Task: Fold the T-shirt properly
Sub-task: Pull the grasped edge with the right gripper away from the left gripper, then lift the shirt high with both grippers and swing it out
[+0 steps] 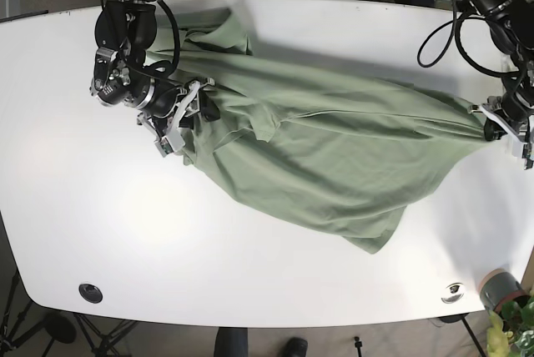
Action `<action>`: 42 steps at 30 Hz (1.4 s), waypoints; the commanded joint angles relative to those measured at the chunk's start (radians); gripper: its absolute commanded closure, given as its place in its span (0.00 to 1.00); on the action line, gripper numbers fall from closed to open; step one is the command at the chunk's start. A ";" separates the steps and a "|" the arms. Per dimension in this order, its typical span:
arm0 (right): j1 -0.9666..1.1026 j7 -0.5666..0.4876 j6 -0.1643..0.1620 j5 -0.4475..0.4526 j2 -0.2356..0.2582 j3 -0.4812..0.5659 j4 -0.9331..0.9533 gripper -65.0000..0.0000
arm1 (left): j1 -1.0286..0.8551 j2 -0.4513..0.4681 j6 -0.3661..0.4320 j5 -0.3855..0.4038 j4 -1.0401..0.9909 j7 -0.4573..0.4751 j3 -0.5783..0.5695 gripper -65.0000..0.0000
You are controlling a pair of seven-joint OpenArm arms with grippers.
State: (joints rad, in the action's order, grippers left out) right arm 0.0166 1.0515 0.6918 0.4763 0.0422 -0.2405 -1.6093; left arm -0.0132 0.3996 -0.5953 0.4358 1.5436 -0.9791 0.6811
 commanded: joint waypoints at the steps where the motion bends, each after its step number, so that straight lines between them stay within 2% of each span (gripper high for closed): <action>1: -0.022 -0.040 0.006 0.026 0.003 0.002 -0.019 0.69 | 0.014 0.023 0.002 0.013 0.018 0.021 0.007 1.00; 3: -0.020 -0.060 0.006 0.026 0.003 0.003 -0.018 0.75 | 0.015 0.023 0.002 0.013 0.016 0.021 0.007 1.00; 5: -0.022 -0.073 0.006 0.025 0.003 0.003 -0.016 0.90 | 0.031 0.023 0.002 0.013 0.016 0.021 0.005 1.00; 7: -0.022 -0.081 0.006 0.025 0.003 0.003 -0.016 1.00 | 0.040 0.023 0.002 0.013 0.016 0.021 -0.004 1.00; 15: -0.019 -0.086 0.006 0.026 0.006 -0.001 -0.026 1.00 | 0.048 0.023 0.004 0.013 0.016 0.021 -0.004 1.00; 25: -0.002 -0.083 0.006 0.025 0.009 -0.003 -0.150 1.00 | 0.055 0.023 0.004 0.014 0.024 0.019 -0.007 1.00; 31: -0.071 -0.083 0.006 0.025 0.080 -0.003 -0.167 1.00 | 0.164 0.023 0.015 0.013 0.047 0.013 -0.073 1.00; 36: -0.175 -0.083 0.006 0.025 0.143 -0.003 -0.153 1.00 | 0.272 0.022 0.123 0.013 0.062 0.013 -0.146 1.00; 42: -0.295 -0.083 0.006 0.025 0.209 0.002 -0.099 1.00 | 0.390 0.022 0.143 0.011 0.062 0.013 -0.219 1.00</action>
State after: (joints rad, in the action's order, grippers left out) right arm -0.2378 0.9966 0.6930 0.4797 0.2199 -0.2340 -1.7027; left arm 0.3386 0.4019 -0.4526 0.4316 1.5867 -1.0004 0.4656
